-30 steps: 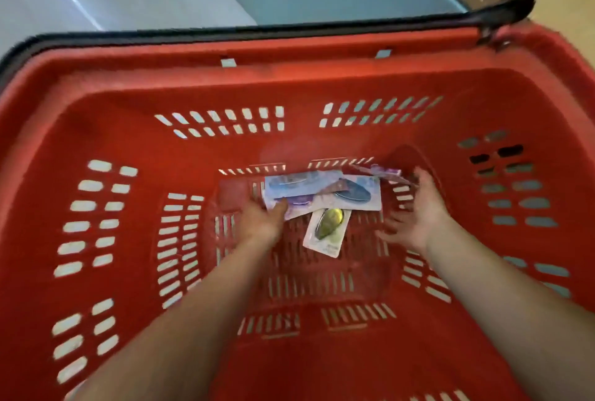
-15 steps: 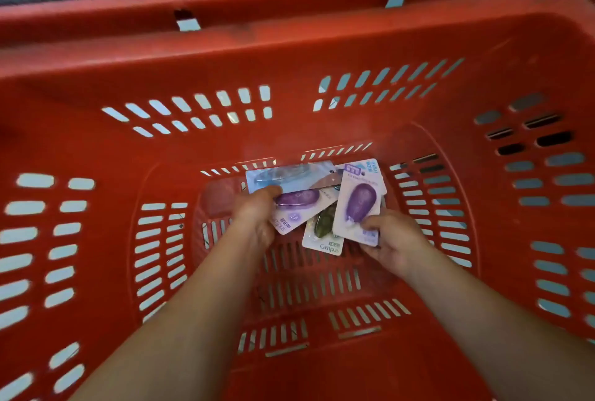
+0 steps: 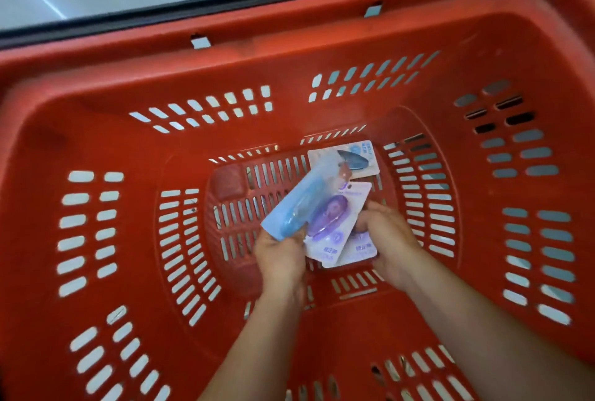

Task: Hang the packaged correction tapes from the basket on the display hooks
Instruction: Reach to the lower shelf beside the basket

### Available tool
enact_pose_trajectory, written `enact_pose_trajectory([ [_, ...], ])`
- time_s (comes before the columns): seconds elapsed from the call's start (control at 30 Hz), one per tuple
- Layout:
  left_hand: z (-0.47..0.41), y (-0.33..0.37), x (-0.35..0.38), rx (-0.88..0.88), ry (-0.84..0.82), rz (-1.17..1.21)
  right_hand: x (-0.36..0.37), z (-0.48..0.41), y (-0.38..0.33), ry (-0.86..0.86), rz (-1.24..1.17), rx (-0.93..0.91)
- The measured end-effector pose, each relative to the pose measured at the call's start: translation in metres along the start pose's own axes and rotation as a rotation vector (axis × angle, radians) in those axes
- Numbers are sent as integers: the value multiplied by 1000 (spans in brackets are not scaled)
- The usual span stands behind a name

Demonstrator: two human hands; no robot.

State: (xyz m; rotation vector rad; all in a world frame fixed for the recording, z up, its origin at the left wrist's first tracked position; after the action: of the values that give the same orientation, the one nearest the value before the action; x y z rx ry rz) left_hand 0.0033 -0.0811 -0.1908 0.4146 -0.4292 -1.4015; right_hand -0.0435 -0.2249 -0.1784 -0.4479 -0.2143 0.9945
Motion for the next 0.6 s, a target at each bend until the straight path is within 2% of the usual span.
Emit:
enact_pose_trajectory([
  [0.07, 10, -4, 5, 53, 27, -36, -1, 11, -4, -25, -106, 8],
  [0.17, 18, 3, 6, 204, 61, -238, -2, 26, -13, -199, -315, 38],
  [0.23, 29, 11, 9, 297, 14, -428, -2, 38, -21, -246, -298, 62],
  [0.33, 52, 18, 18, 346, -83, -593, -11, 48, -30, -46, -102, -34],
  [0.4, 68, 26, 23, 353, -131, -582, -19, 59, -34, 78, -69, -112],
  [0.43, 76, 33, 24, 360, -145, -565, -22, 65, -36, 79, -58, -143],
  [0.5, 97, 50, 26, 400, -183, -570, -25, 81, -42, -22, -59, -195],
  [0.6, 140, 84, 33, 567, -248, -690, -24, 115, -58, -122, -185, -213],
])
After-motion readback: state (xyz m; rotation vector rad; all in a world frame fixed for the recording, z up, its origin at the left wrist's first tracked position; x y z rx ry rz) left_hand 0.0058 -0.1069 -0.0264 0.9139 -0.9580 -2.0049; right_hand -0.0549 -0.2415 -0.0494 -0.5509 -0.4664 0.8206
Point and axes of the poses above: each hand's wrist, its own z-axis away from the middle knuckle, its own x-axis out of the palm, y = z × x, the point moved 5 cm from there along -z, towards the middle knuckle, and after that the axes turned 5 degrees about -y, right-handed, at the moved point
